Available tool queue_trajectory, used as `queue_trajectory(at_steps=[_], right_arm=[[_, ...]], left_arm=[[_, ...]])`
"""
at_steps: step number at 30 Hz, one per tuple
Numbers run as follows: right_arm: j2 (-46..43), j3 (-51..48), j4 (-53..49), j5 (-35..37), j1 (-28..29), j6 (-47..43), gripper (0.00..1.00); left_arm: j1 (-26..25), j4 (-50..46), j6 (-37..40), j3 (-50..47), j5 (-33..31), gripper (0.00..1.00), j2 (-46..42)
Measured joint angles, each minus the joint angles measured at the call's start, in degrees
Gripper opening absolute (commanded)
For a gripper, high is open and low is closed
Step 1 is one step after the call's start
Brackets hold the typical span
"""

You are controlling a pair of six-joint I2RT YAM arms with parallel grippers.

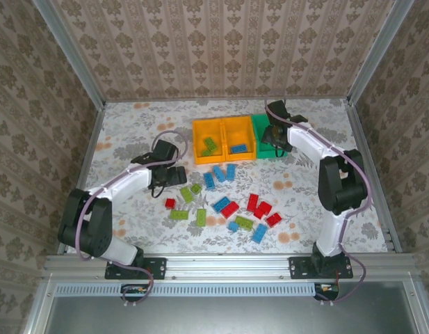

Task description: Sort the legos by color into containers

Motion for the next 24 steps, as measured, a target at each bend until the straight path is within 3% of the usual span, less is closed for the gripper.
queue_trajectory(at_steps=[11, 17, 24], right_arm=[[5.84, 5.62, -0.9, -3.06, -0.9, -1.68, 0.82], [5.9, 5.84, -0.87, -4.37, -0.92, -1.77, 0.86], [4.72, 5.16, -0.74, -5.6, -1.05, -1.38, 0.87]], left_arm=[[-2.69, -2.89, -4.2, -9.97, 1.84, 0.83, -7.13], [-4.68, -2.97, -3.96, -11.34, 2.51, 0.8, -9.18], [-4.98, -2.64, -3.39, -11.58, 3.15, 0.68, -7.15]])
